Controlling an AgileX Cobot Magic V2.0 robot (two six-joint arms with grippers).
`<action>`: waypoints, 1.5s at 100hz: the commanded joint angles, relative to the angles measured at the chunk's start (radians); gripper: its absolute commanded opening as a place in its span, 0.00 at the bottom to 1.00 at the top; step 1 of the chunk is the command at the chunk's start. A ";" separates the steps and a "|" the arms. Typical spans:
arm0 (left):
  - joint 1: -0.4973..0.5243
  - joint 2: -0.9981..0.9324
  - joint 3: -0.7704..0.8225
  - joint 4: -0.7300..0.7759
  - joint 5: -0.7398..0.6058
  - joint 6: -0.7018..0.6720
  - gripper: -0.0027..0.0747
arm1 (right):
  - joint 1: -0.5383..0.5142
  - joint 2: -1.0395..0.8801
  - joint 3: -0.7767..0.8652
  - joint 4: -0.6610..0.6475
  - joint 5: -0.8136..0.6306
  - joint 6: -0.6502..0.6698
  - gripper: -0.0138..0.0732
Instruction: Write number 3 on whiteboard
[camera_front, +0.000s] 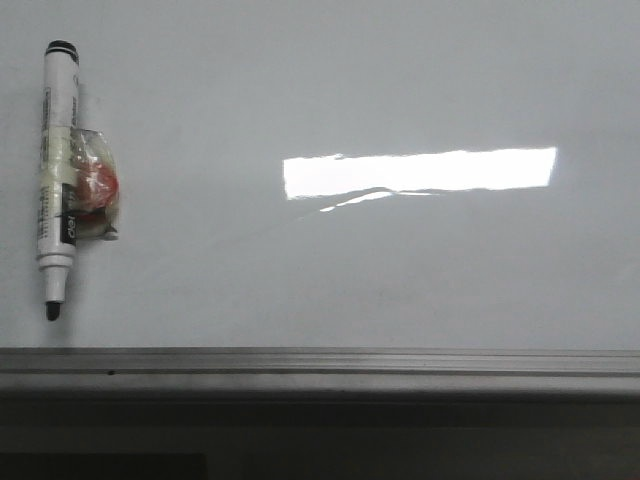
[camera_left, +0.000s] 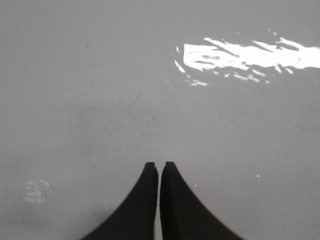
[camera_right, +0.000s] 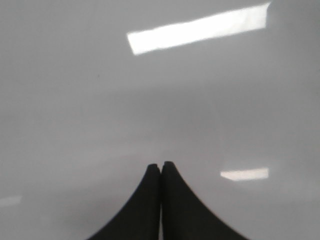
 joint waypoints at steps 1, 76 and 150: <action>-0.005 0.077 -0.088 -0.013 -0.048 -0.003 0.01 | -0.005 0.088 -0.097 0.013 0.011 -0.004 0.11; -0.274 0.350 -0.079 0.032 -0.433 0.009 0.52 | -0.005 0.177 -0.121 0.013 0.008 -0.004 0.11; -0.829 0.714 -0.079 -0.287 -0.553 -0.005 0.52 | -0.005 0.177 -0.121 0.013 0.001 -0.004 0.11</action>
